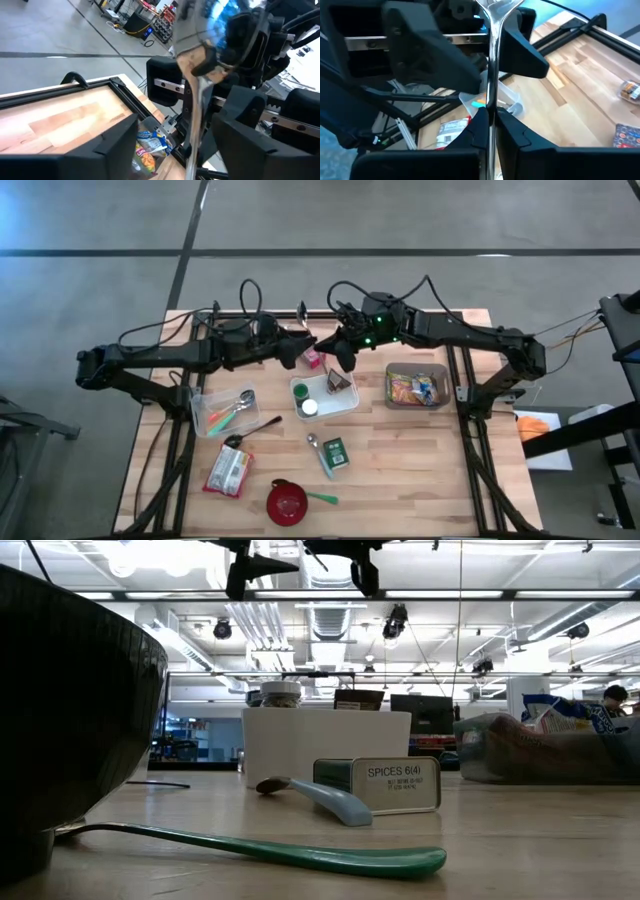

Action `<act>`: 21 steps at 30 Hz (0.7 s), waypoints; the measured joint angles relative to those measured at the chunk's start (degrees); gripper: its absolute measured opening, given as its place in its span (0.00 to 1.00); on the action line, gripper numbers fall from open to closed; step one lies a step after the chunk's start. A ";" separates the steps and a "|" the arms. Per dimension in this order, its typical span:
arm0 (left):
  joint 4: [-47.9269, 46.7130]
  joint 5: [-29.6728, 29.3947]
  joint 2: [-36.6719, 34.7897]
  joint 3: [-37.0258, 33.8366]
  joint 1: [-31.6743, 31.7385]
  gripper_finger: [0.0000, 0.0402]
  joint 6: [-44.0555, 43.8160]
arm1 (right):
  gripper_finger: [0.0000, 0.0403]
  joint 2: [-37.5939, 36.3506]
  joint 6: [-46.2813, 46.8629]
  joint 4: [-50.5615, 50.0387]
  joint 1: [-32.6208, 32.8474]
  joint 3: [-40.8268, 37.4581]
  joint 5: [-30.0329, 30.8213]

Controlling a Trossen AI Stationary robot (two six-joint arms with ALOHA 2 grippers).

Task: Pick & Place Food Item
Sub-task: Put the silver spoon into the transparent bin

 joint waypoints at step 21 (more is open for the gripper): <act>-0.38 2.52 -0.57 0.15 -0.04 0.01 4.24 | 0.02 -0.02 -0.85 0.65 0.69 0.00 -0.06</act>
